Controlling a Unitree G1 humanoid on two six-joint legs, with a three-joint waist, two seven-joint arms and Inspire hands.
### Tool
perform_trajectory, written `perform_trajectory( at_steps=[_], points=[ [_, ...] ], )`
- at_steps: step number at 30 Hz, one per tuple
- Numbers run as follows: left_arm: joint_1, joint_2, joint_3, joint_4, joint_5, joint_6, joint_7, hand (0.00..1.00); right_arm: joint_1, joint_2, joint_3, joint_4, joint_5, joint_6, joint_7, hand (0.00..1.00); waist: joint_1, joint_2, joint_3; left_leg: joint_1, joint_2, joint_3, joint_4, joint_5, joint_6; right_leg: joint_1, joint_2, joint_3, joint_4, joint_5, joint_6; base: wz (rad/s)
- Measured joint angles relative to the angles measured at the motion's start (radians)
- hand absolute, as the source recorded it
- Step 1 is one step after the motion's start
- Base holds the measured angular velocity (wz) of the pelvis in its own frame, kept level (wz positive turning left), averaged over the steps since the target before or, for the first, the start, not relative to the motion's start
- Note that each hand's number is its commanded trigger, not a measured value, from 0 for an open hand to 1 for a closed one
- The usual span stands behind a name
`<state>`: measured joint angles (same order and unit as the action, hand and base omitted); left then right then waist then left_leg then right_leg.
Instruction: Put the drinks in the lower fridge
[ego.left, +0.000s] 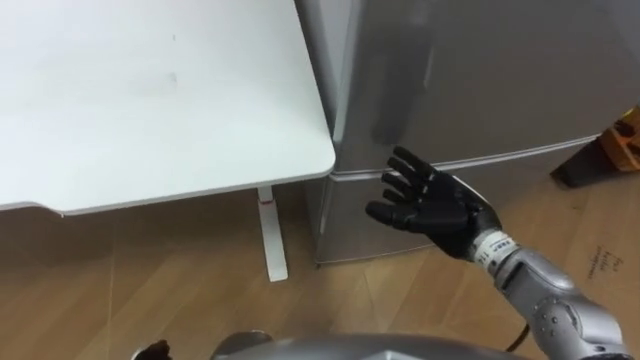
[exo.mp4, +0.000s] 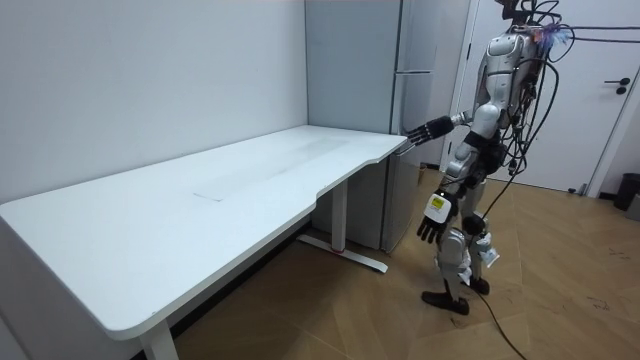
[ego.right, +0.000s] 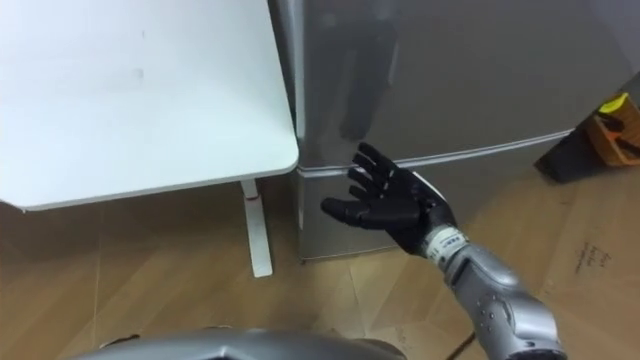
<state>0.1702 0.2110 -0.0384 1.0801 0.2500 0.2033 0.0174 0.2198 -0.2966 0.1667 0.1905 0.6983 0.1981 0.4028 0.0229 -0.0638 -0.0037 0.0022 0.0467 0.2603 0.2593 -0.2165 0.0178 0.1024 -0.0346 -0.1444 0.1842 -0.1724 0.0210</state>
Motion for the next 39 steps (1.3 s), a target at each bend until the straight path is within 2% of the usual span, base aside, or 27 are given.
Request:
perform_trajectory(
  at_steps=[3,10,12,16,19,22,24,25,26,28,29,31,32,33,34,35,37,39],
  points=[
    [-0.012,0.000,-0.040,-0.001,0.005,0.015,-0.003,0.00,-0.011,0.004,0.018,0.000,-0.002,0.001,0.003,0.00,0.001,0.005,0.0009,0.000,-0.001,-0.002,0.001,0.000,0.000,0.001,0.000,0.002,0.000,0.000,0.000,0.00],
    [-0.011,0.000,-0.044,-0.063,0.005,0.040,-0.003,0.00,-0.014,0.002,0.031,0.021,-0.007,0.005,0.006,0.00,-0.003,0.012,0.0022,-0.011,-0.004,-0.016,0.006,0.001,0.002,-0.001,-0.003,-0.010,-0.001,0.000,0.000,0.05],
    [-0.011,0.000,-0.044,-0.114,-0.004,0.040,-0.006,0.00,-0.014,0.002,0.033,0.081,-0.006,0.010,0.006,0.00,-0.003,0.015,0.0029,-0.021,-0.007,-0.029,0.010,0.003,0.004,-0.002,-0.004,-0.025,-0.002,0.000,0.000,0.21],
    [-0.014,0.001,-0.043,-0.139,-0.040,0.036,-0.008,0.00,-0.020,0.008,0.038,0.228,0.004,0.016,0.003,0.00,-0.017,0.018,0.0012,-0.023,-0.014,-0.046,0.009,0.007,0.004,0.012,-0.007,-0.052,-0.016,0.000,0.000,0.15],
    [-0.001,-0.002,-0.039,-0.140,-0.040,0.025,-0.007,0.00,-0.022,0.008,0.034,0.413,-0.003,0.011,-0.018,0.00,-0.018,0.020,-0.0004,-0.005,-0.022,-0.054,-0.007,0.010,0.004,0.030,-0.011,-0.055,-0.031,0.000,0.000,0.08],
    [0.008,-0.003,-0.035,-0.132,-0.041,-0.003,0.003,0.00,-0.027,0.024,0.017,0.627,-0.013,-0.003,-0.043,0.00,-0.015,0.021,0.0001,-0.008,-0.024,-0.061,-0.008,0.010,0.005,0.034,-0.012,-0.067,-0.033,0.000,0.000,0.12],
    [0.014,-0.005,-0.035,-0.122,-0.041,-0.019,0.012,0.00,-0.034,0.043,0.005,0.770,-0.019,-0.008,-0.083,0.00,-0.022,0.020,0.0000,-0.011,-0.028,-0.075,-0.005,0.009,0.006,0.038,-0.016,-0.094,-0.029,-0.001,0.001,0.19],
    [0.014,-0.005,-0.035,-0.118,-0.042,-0.023,0.012,0.00,-0.035,0.046,0.005,0.790,-0.025,-0.008,-0.096,0.00,-0.022,0.019,-0.0006,-0.011,-0.028,-0.075,-0.005,0.008,0.007,0.038,-0.017,-0.100,-0.026,-0.001,0.001,0.12],
    [0.016,-0.006,-0.035,-0.112,-0.040,-0.031,0.011,0.00,-0.035,0.051,0.000,0.809,-0.050,-0.008,-0.111,0.00,-0.024,0.021,0.0024,-0.011,-0.028,-0.078,-0.002,0.003,0.010,0.035,-0.018,-0.108,-0.012,-0.002,0.003,0.14],
    [0.022,-0.007,-0.035,-0.080,-0.037,-0.043,0.009,0.00,-0.036,0.064,-0.046,0.832,-0.088,-0.007,-0.135,0.00,-0.047,0.036,0.0089,-0.007,-0.032,-0.110,0.000,0.001,0.017,0.035,-0.023,-0.124,0.019,-0.002,0.004,0.35],
    [0.025,-0.007,-0.032,-0.067,-0.037,-0.043,0.009,0.00,-0.037,0.068,-0.084,0.854,-0.110,-0.008,-0.145,0.00,-0.061,0.034,0.0115,0.000,-0.040,-0.130,0.000,0.005,0.020,0.042,-0.031,-0.133,0.039,-0.007,0.011,0.52],
    [0.040,-0.008,-0.016,-0.058,-0.020,-0.046,0.008,0.00,-0.044,0.069,-0.138,0.894,-0.163,-0.016,-0.166,0.00,-0.069,0.033,0.0136,0.009,-0.047,-0.150,0.010,0.004,0.030,0.058,-0.037,-0.121,0.034,-0.012,0.020,0.39],
    [0.039,-0.006,0.003,-0.041,-0.018,-0.049,0.003,0.00,-0.049,0.069,-0.160,0.909,-0.228,-0.029,-0.179,0.00,-0.069,0.033,0.0139,0.007,-0.053,-0.158,0.017,0.001,0.035,0.061,-0.039,-0.099,0.033,-0.013,0.022,0.20],
    [0.040,0.001,0.017,-0.018,-0.021,-0.047,-0.003,0.00,-0.051,0.069,-0.158,0.915,-0.268,-0.037,-0.189,0.00,-0.058,0.040,0.0099,0.004,-0.057,-0.163,0.021,0.000,0.037,0.060,-0.040,-0.080,0.030,-0.013,0.022,0.12],
    [0.040,0.004,0.020,-0.006,-0.022,-0.045,-0.003,0.00,-0.054,0.069,-0.156,0.923,-0.276,-0.039,-0.193,0.00,-0.052,0.040,0.0099,0.002,-0.059,-0.162,0.022,0.000,0.039,0.060,-0.041,-0.070,0.024,-0.013,0.022,0.00],
    [0.042,0.004,0.041,0.010,-0.023,-0.039,-0.002,0.00,-0.060,0.071,-0.154,0.935,-0.282,-0.045,-0.204,0.00,-0.043,0.035,0.0118,0.002,-0.062,-0.159,0.025,-0.002,0.041,0.061,-0.041,-0.063,0.015,-0.013,0.022,-0.04],
    [0.059,0.003,0.076,0.018,-0.021,-0.031,-0.002,0.00,-0.062,0.078,-0.158,0.943,-0.297,-0.047,-0.218,0.00,-0.043,0.036,0.0106,0.004,-0.064,-0.166,0.029,-0.002,0.042,0.071,-0.041,-0.064,0.006,-0.013,0.022,0.07],
    [0.066,-0.008,0.113,0.030,-0.018,-0.026,-0.008,0.00,-0.061,0.083,-0.169,0.975,-0.310,-0.063,-0.218,0.00,-0.042,0.035,0.0111,0.002,-0.070,-0.179,0.035,-0.004,0.043,0.090,-0.041,-0.061,-0.016,-0.013,0.022,0.18]
  ],
)
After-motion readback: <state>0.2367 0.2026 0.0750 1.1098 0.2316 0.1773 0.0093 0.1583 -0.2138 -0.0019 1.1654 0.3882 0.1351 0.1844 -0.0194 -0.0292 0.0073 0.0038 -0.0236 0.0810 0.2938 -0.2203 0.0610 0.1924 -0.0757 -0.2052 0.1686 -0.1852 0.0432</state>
